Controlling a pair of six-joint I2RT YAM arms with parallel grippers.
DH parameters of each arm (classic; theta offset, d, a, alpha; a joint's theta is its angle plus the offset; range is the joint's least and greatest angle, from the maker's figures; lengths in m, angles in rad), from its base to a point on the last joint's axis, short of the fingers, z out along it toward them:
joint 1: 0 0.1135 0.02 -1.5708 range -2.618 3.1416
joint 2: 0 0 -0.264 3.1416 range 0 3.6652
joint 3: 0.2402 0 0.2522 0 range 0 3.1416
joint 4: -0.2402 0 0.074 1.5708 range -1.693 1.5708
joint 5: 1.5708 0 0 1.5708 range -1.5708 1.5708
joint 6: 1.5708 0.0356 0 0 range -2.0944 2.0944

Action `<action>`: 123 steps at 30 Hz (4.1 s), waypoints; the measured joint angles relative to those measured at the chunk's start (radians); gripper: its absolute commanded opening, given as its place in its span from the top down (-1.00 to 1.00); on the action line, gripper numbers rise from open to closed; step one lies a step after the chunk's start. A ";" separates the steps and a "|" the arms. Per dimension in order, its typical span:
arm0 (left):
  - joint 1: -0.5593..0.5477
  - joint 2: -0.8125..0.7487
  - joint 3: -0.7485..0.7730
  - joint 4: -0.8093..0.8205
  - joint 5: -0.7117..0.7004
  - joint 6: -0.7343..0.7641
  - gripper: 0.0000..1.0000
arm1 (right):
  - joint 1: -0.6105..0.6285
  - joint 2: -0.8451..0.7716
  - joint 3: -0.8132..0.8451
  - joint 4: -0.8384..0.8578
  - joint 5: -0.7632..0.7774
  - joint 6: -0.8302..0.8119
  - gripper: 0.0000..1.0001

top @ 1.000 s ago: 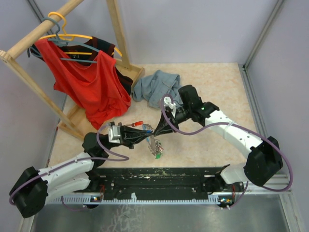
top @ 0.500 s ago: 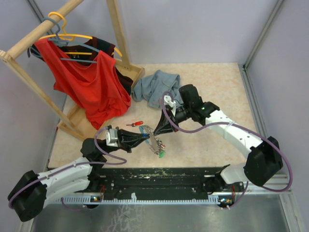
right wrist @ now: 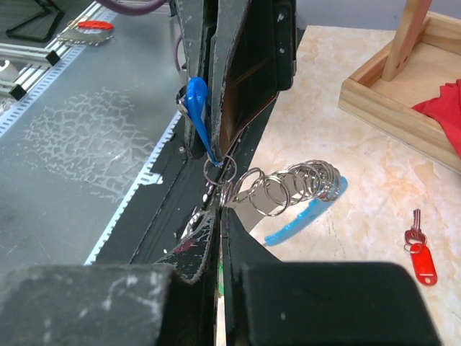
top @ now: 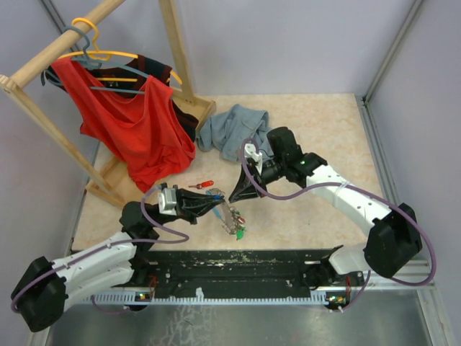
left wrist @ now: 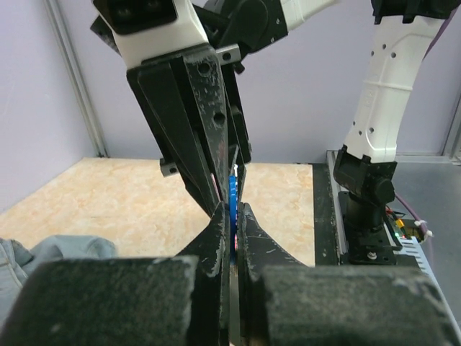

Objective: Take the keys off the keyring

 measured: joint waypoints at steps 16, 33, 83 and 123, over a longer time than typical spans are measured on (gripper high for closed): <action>0.000 0.079 0.140 -0.095 0.049 0.040 1.00 | 0.002 0.000 0.000 -0.016 -0.023 -0.032 0.72; 0.000 0.134 0.149 -0.061 0.080 0.016 1.00 | 0.002 0.000 0.000 -0.007 -0.005 -0.003 0.53; 0.000 0.163 0.149 -0.040 0.043 0.004 1.00 | 0.009 0.000 0.000 -0.002 0.091 0.012 0.42; 0.000 0.165 0.149 -0.041 -0.055 0.002 1.00 | 0.009 0.000 0.000 0.087 0.233 0.137 0.56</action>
